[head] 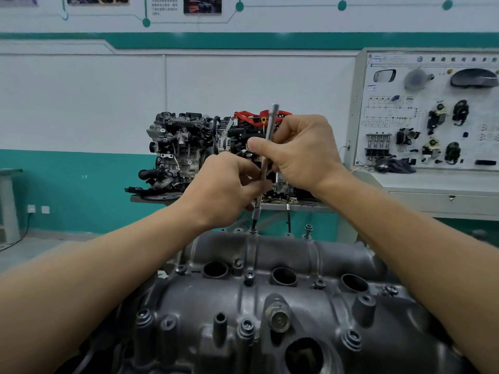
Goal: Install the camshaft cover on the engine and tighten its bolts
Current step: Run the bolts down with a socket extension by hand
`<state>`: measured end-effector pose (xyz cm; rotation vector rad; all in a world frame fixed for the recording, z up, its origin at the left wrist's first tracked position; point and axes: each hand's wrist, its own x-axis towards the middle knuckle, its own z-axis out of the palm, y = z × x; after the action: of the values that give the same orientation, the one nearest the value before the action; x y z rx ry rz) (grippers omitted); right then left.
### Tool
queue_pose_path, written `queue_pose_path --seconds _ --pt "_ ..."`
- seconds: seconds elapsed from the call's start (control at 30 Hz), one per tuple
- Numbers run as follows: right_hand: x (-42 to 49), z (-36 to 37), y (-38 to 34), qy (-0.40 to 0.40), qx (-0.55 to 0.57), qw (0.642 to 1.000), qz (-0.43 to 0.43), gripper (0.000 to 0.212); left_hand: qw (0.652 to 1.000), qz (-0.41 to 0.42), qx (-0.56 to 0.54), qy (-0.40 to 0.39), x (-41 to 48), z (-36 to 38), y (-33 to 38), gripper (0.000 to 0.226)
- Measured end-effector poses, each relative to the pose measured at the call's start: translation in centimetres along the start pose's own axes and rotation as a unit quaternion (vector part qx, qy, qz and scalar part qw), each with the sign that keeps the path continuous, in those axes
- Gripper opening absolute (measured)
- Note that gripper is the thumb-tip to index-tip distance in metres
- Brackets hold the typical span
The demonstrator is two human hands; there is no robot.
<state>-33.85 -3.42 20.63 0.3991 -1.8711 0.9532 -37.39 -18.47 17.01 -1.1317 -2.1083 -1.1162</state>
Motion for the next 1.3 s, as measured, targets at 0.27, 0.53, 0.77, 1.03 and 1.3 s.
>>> queue_pose_path --seconds 0.27,0.53,0.77,1.03,1.3 --pt "-0.5 -0.5 0.5 -0.145 -0.085 0.985 0.035 0.039 0.998 -0.042 -0.032 -0.015 0.1 -0.5 -1.1 0.016" --pt "-0.4 -0.1 0.4 -0.183 0.074 0.979 0.051 0.022 0.998 -0.025 -0.034 -0.049 0.1 -0.3 -0.9 0.029" --pt "-0.5 0.3 -0.1 -0.123 0.058 0.99 0.041 0.028 0.994 -0.03 -0.008 -0.106 0.4 0.0 -1.4 0.017" --pt "-0.4 0.3 -0.8 -0.099 0.071 0.99 0.067 0.029 0.996 -0.027 -0.017 -0.079 0.1 -0.3 0.1 0.016" --pt "2.6 -5.8 -1.2 -0.112 0.031 0.99 0.083 0.029 0.994 -0.01 -0.073 -0.083 4.5 2.3 3.9 0.019"
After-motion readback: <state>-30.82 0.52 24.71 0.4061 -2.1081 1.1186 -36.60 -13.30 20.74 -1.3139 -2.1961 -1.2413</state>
